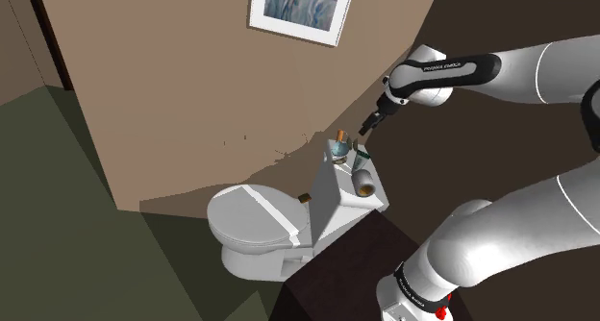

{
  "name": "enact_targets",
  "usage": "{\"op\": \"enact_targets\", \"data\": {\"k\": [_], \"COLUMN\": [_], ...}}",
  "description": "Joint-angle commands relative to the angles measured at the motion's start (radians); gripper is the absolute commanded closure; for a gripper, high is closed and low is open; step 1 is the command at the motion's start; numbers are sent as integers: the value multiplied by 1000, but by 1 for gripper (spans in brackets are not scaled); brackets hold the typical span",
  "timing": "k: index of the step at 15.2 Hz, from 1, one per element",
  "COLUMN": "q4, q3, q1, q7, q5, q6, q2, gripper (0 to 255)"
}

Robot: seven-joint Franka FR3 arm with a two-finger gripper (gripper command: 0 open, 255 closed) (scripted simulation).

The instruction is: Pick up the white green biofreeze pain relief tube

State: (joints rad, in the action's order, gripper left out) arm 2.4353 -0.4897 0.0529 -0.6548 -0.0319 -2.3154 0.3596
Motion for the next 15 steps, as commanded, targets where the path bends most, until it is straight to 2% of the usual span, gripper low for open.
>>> {"op": "enact_targets", "data": {"k": [1, 4, 8, 11, 15], "q4": [-22, -67, -151, -233, -359], "q3": [-44, -114, -179, -180, -132], "q1": [-15, -42, -58, -23, 73], "q7": [-61, -176, -367, -512, -657], "q5": [37, 131, 322, 481, 643], "q6": [-40, -93, -131, -131, -109], "q2": [-67, -186, -368, -513, -693], "gripper": [0, 0, 0, 0, 0]}}
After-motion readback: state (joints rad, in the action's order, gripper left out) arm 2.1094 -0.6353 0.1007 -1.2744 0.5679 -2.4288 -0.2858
